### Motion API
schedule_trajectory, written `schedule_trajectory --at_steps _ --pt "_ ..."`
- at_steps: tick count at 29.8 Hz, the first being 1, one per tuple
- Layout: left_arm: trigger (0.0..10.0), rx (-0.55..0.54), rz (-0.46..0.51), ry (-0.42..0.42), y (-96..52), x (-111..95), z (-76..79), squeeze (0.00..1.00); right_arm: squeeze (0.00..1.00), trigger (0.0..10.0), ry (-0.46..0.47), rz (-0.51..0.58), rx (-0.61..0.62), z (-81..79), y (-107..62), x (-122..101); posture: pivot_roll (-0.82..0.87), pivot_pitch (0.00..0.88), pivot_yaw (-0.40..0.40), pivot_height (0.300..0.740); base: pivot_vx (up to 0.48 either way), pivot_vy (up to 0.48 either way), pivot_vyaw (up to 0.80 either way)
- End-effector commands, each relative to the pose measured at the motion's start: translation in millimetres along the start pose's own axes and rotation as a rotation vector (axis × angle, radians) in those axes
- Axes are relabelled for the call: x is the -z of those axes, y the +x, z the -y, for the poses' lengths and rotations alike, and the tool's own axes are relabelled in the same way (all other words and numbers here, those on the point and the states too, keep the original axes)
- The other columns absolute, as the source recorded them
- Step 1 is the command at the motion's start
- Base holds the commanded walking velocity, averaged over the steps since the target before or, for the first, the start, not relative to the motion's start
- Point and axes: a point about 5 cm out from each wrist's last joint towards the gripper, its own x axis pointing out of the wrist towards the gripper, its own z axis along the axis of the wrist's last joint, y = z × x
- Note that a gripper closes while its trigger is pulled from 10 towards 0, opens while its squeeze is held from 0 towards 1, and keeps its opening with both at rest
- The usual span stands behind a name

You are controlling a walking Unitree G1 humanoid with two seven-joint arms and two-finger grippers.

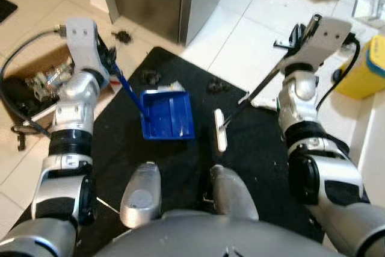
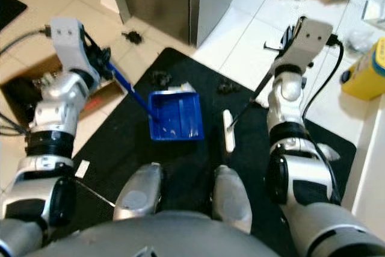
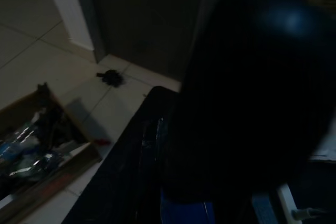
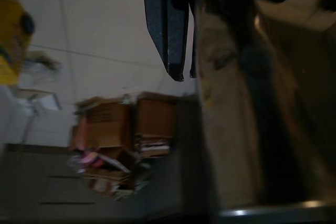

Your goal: Sweep floor

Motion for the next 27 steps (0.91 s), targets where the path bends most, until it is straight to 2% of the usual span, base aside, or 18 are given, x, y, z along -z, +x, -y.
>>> schedule_trajectory --at_steps 1,27 --pt "10.0 0.012 0.039 -0.011 2.1 -9.1 2.4 0.00 0.00 10.0 0.000 0.036 -0.006 -2.1 2.0 -5.6 0.19 0.000 -0.025 0.740 0.277 -0.386 0.00" --pt "10.0 0.026 0.031 -0.013 1.4 -8.1 3.6 0.00 0.00 10.0 0.000 0.033 0.005 -1.5 0.7 -3.6 0.19 0.000 -0.017 0.740 0.279 -0.388 0.00"
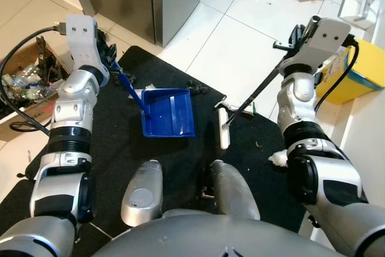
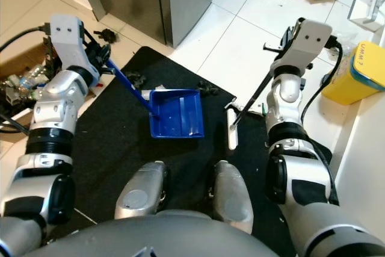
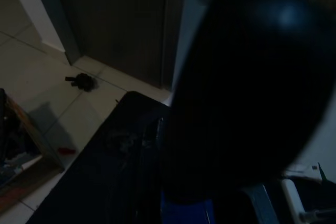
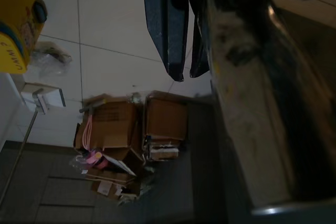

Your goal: Sweep floor

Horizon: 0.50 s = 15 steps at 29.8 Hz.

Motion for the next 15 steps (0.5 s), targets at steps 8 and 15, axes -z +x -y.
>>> schedule_trajectory --at_steps 8,15 --pt "10.0 0.076 0.029 -0.032 -1.9 -9 10.8 0.00 0.00 10.0 -0.008 0.031 0.022 5.8 2.0 -5 0.20 0.000 -0.015 0.740 0.265 -0.353 0.00" --pt "10.0 0.161 0.016 -0.028 -10.5 -7 20.4 0.00 0.00 10.0 -0.008 0.033 0.028 6.5 2.0 -5 0.20 0.000 -0.014 0.740 0.000 -0.036 0.00"
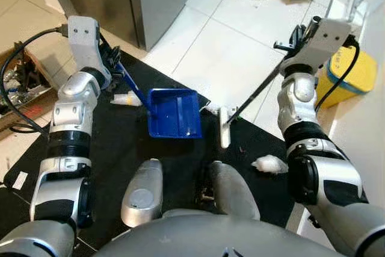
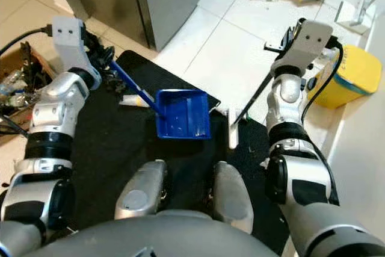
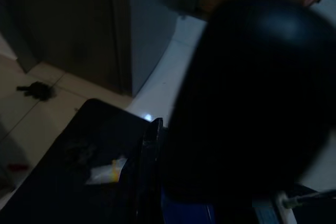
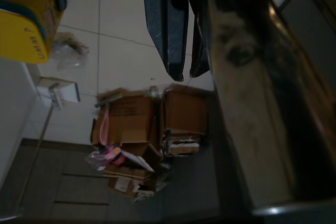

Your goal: Sweep floor

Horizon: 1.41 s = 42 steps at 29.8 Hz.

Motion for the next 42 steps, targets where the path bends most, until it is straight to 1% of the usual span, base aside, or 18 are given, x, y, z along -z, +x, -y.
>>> schedule_trajectory --at_steps 1,6,9,12,17,19,23,27,30,32,34,36,38,42 --pt "10.0 0.052 0.016 -0.010 -1.2 -4 8.8 0.00 0.00 10.0 0.001 0.032 0.010 2.2 2.1 -5 0.20 0.000 -0.014 0.740 0.000 0.000 0.00" --pt "10.0 0.074 0.006 -0.015 -5.1 -3 14.2 0.00 0.00 10.0 0.001 0.039 0.014 2.7 2.6 -7 0.20 0.000 -0.013 0.740 0.000 0.000 0.00" --pt "10.0 0.056 -0.020 -0.004 -7.7 1 14.5 0.00 0.00 10.0 -0.006 0.058 0.023 3.0 3.8 -10 0.20 0.000 -0.013 0.740 0.000 0.000 0.00" --pt "10.0 0.003 -0.047 0.002 -10.0 6 8.7 0.00 0.00 10.0 -0.039 0.094 0.020 2.4 5.6 -16 0.20 0.000 -0.010 0.740 0.000 0.000 0.00" --pt "10.0 -0.050 -0.059 0.021 -13.5 7 -1.9 0.00 0.00 10.0 -0.055 0.132 0.005 -0.2 9.3 -24 0.21 0.000 -0.012 0.740 0.000 0.000 0.00" --pt "10.0 -0.066 -0.061 0.025 -13.0 5 -7.2 0.00 0.00 10.0 -0.055 0.129 0.003 -0.7 11.1 -25 0.22 0.000 -0.013 0.740 0.000 0.000 0.00" --pt "10.0 -0.089 -0.068 0.019 -6.4 3 -16.7 0.00 0.00 10.0 -0.072 0.095 0.004 -1.4 14.1 -22 0.23 0.005 -0.017 0.740 0.000 0.000 0.00" --pt "10.0 -0.120 -0.076 0.043 3.4 -2 -26.9 0.00 0.00 10.0 -0.077 0.062 0.016 -2.3 16.3 -19 0.23 0.018 -0.006 0.740 0.000 0.000 0.00" --pt "10.0 -0.130 -0.080 0.046 4.8 -2 -29.3 0.00 0.00 10.0 -0.084 0.062 0.021 -2.2 16.6 -19 0.23 0.018 -0.006 0.740 0.000 0.000 0.00" --pt "10.0 -0.156 -0.092 0.060 6.7 -2 -36.4 0.00 0.00 10.0 -0.095 0.061 0.023 -2.2 17.9 -20 0.23 0.026 0.006 0.740 0.000 0.000 0.00" --pt "10.0 -0.170 -0.104 0.065 6.9 -1 -41.7 0.00 0.00 10.0 -0.098 0.067 0.014 -3.2 19.8 -22 0.24 0.036 0.010 0.740 0.000 0.000 0.00" --pt "10.0 -0.177 -0.125 0.066 4.7 4 -45.5 0.00 0.00 10.0 -0.108 0.088 -0.022 -9.3 23.6 -28 0.25 0.060 0.014 0.740 0.000 0.000 0.00" --pt "10.0 -0.179 -0.132 0.070 4.2 7 -46.8 0.00 0.00 10.0 -0.110 0.094 -0.033 -11.6 24.9 -29 0.25 0.060 0.014 0.740 0.000 0.000 0.00" --pt "10.0 -0.172 -0.160 0.062 -1.4 16 -47.0 0.00 0.00 10.0 -0.134 0.115 -0.069 -18.9 28.0 -35 0.27 0.097 0.017 0.740 0.000 0.000 0.00"
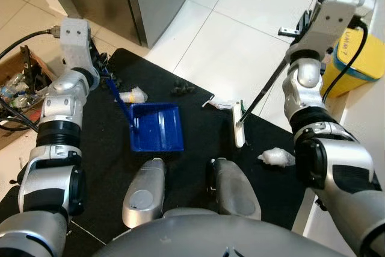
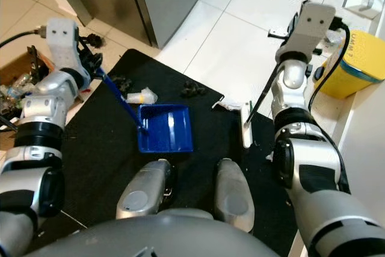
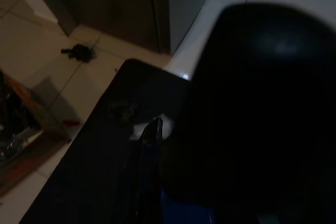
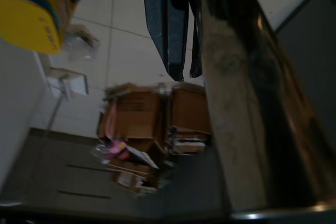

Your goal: Sweep floor

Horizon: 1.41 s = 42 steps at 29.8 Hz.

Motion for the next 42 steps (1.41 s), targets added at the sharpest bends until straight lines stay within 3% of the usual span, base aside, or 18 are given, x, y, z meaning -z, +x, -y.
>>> schedule_trajectory --at_steps 1,9,20,26,42 --pt "10.0 0.005 -0.015 0.007 -4.8 7 -4.5 0.00 0.00 10.0 -0.033 0.058 -0.028 -3.2 5.5 -11 0.28 0.107 0.018 0.740 0.000 0.000 0.00" --pt "10.0 0.067 -0.040 0.011 -18.1 21 3.3 0.00 0.00 10.0 -0.129 0.142 -0.017 -4.0 6.4 -21 0.30 0.151 0.035 0.740 0.000 0.000 0.00" --pt "10.0 0.063 -0.043 0.023 -35.9 22 -3.0 0.00 0.00 10.0 -0.231 0.191 -0.038 -6.7 9.0 -27 0.35 0.202 0.049 0.740 0.000 0.000 0.00" --pt "10.0 0.038 -0.024 0.028 -50.0 14 -12.6 0.00 0.00 10.0 -0.238 0.199 -0.004 -4.3 8.2 -26 0.39 0.229 0.059 0.740 0.000 0.000 0.00" --pt "10.0 0.031 -0.012 0.027 -83.0 8 -17.9 0.00 0.00 10.0 -0.247 0.208 0.001 -10.4 11.8 -31 0.45 0.276 0.059 0.740 0.000 0.000 0.00"
